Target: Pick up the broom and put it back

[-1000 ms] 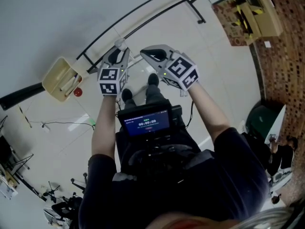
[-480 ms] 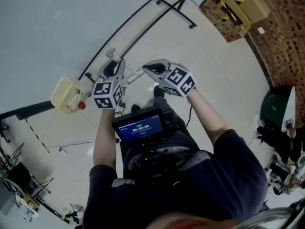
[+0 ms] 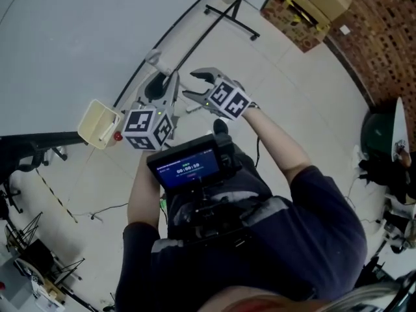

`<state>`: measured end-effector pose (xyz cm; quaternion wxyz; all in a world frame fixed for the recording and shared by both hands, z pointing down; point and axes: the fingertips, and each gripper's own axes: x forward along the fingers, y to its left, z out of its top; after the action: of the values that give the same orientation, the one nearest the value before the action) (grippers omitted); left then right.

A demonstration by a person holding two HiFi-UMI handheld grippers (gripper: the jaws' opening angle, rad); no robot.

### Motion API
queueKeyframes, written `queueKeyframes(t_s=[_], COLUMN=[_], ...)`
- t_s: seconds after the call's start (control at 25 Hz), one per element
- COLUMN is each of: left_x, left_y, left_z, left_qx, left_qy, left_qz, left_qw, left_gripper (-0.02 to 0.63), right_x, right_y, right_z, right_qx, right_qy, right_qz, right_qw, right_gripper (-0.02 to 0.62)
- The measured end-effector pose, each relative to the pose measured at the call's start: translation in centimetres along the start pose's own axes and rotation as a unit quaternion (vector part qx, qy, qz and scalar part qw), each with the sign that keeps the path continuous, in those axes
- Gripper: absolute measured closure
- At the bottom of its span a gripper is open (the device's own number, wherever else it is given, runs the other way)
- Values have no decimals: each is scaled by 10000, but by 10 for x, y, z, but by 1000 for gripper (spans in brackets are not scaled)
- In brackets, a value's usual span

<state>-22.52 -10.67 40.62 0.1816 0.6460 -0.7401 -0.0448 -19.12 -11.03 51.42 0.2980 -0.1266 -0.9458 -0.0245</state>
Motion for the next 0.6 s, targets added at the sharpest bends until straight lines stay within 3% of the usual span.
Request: queueKeyframes(t_s=[0.2, 0.44, 0.6], left_x=[-35, -39, -43], left_y=[-23, -33, -46], left_z=[19, 25, 24], left_qx=[-14, 55, 167], left_qy=[-272, -347, -380], left_qz=[-415, -779, -1030], left_qw=[9988, 9963, 9938], left_gripper=[512, 514, 515], right_x=[5, 1, -7], right_y=[26, 42, 52], right_z=[11, 15, 12], right_qx=[37, -238, 53], right_qy=[-184, -293, -319], right_qz=[-101, -101, -84], right_qw=[9998, 9992, 9994], right_gripper=[302, 475, 494])
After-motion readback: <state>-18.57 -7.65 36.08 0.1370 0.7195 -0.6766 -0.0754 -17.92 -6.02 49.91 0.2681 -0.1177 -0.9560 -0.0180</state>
